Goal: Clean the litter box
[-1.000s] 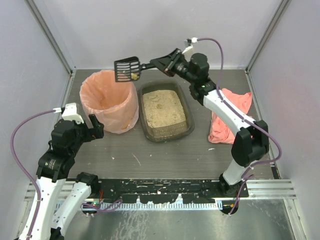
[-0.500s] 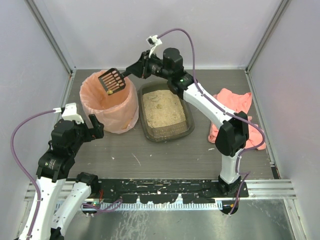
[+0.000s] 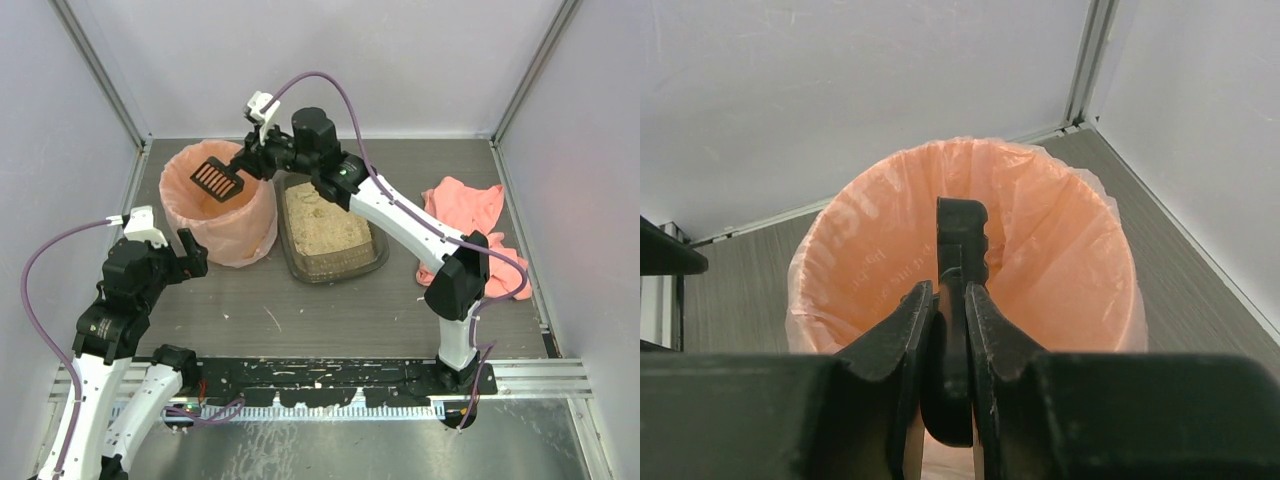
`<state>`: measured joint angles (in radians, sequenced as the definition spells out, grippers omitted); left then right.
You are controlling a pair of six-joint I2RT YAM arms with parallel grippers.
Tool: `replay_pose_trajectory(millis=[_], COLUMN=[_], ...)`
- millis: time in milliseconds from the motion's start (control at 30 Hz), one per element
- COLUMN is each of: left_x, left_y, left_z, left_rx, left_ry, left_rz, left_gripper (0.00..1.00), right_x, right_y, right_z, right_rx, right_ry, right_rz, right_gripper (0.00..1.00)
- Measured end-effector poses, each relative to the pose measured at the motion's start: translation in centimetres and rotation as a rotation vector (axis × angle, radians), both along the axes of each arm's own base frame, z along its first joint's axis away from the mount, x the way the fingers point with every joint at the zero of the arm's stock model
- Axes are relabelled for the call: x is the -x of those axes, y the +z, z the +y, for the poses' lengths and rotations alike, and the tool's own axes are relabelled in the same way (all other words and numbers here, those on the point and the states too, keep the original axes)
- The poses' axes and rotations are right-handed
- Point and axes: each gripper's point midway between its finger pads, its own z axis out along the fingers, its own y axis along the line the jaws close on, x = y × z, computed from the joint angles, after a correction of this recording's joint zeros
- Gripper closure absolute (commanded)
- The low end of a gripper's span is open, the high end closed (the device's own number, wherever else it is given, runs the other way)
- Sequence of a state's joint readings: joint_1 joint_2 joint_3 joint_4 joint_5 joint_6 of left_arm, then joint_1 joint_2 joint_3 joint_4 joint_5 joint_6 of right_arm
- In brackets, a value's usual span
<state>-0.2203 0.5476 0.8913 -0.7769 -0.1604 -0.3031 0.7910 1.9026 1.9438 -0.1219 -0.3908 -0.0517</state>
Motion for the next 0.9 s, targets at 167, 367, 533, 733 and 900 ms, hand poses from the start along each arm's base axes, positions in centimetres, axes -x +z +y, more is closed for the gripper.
replay_pose_trajectory(millis=[167,367,533,733,900], left_x=[0.0,0.0,0.0,0.0,0.0], left_y=[0.0,0.0,0.0,0.0,0.0], left_z=[0.0,0.1,0.1,0.2,0.3], left_rx=[0.0,-0.002,-0.002,-0.004,-0.006], left_ry=[0.0,0.004,0.004,0.011,0.017], left_rz=[0.0,-0.001,0.0,-0.001,-0.003], left_gripper=[0.02,0.02,0.02,0.02,0.02], right_x=[-0.5,-0.9,-0.2,1.7,3.8], right_y=[-0.3,-0.3,1.9,6.4,8.0], right_z=[-0.4,-1.4,-2.2,-5.1,-10.6], right_rx=[0.007,-0.026,-0.11,-0.229,-0.278], right_ry=[-0.025,-0.094,-0.131,-0.182,-0.295], right_rz=[-0.002,0.052,0.108,0.111,0.079], right_gripper=[0.99,0.99,0.99,0.99,0.99])
